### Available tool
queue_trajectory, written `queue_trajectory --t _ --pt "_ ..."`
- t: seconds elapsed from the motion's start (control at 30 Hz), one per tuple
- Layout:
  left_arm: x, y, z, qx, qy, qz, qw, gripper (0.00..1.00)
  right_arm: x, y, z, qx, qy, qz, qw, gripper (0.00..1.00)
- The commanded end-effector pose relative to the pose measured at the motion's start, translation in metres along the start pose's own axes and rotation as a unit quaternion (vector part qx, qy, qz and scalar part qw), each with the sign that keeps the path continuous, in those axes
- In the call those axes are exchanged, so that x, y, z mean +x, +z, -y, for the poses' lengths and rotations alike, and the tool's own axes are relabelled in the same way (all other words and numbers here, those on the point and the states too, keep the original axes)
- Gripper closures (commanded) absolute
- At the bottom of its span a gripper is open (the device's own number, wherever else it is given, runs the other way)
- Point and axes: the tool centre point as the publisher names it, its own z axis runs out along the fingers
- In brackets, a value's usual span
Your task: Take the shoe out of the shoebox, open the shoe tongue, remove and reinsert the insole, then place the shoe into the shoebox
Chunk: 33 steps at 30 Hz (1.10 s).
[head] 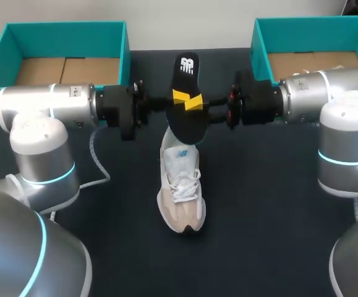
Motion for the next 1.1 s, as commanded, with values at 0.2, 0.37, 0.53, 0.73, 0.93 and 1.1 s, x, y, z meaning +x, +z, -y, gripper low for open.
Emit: queue_trajectory --t 0.2,0.37,0.53,0.73,0.93,1.1 --pt "-0.002 0.001 0.007 -0.002 -0.005 0.004 1.000 1.00 -0.004 0.003 -0.002 0.004 0.002 -0.002 1.000 0.71" --pt "-0.003 0.002 0.011 0.001 -0.014 0.006 1.000 1.00 -0.005 0.005 -0.001 0.005 0.003 -0.005 1.000 1.00" --pt "-0.004 0.005 0.012 -0.001 -0.019 0.010 1.000 1.00 -0.005 0.005 -0.001 0.006 0.001 -0.006 1.000 1.00" --pt "-0.003 0.001 0.010 -0.019 -0.023 0.004 1.000 0.00 -0.004 0.005 0.000 0.008 -0.001 -0.006 1.000 1.00" --pt "-0.012 -0.017 -0.002 -0.043 -0.081 -0.015 0.996 0.00 -0.008 -0.005 0.001 -0.009 -0.033 -0.002 0.999 1.00" --pt "-0.013 -0.047 -0.009 -0.048 -0.214 -0.090 0.971 0.00 -0.007 -0.019 -0.007 -0.023 -0.119 0.016 0.993 1.00"
